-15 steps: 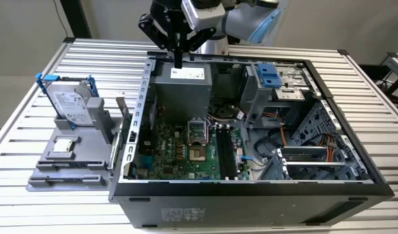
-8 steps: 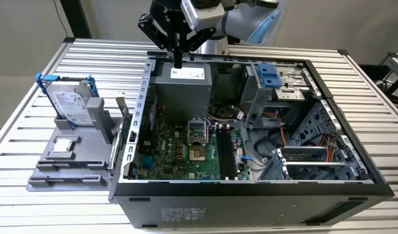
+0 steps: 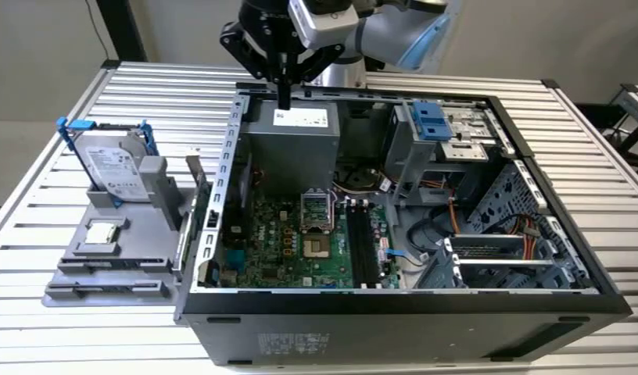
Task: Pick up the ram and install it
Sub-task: 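Reach for the ram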
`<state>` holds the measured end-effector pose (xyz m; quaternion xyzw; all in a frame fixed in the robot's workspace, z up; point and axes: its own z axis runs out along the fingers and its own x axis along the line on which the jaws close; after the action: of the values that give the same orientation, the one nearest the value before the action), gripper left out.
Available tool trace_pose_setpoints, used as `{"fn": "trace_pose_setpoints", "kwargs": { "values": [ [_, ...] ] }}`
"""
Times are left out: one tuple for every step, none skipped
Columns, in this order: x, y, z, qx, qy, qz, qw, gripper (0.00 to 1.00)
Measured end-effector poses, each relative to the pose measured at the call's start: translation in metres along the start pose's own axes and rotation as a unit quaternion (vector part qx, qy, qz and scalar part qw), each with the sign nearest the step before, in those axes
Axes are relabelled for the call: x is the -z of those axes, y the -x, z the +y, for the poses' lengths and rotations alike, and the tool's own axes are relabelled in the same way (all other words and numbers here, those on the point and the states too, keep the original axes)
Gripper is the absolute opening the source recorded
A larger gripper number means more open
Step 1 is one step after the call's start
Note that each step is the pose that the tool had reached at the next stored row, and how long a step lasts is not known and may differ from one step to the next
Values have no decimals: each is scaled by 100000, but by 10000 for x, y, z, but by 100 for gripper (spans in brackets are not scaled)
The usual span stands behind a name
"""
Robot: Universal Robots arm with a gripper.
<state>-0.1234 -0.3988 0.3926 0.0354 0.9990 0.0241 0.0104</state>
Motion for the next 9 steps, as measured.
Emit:
{"fn": "trace_pose_setpoints", "kwargs": {
  "values": [
    [1, -7, 0, 1, -6, 3, 100000, 0],
    [0, -15, -1, 4, 0, -1, 100000, 0],
    [1, -23, -1, 3, -2, 2, 100000, 0],
    [1, -31, -2, 3, -6, 3, 100000, 0],
    [1, -38, -2, 3, -4, 4, 100000, 0],
    [1, -47, -2, 5, -5, 3, 100000, 0],
    [2, -58, -3, 2, -8, 5, 100000, 0],
    [2, -69, -4, 4, -8, 5, 100000, 0],
    [2, -82, -4, 3, -2, 0, 100000, 0]
  ]
}}
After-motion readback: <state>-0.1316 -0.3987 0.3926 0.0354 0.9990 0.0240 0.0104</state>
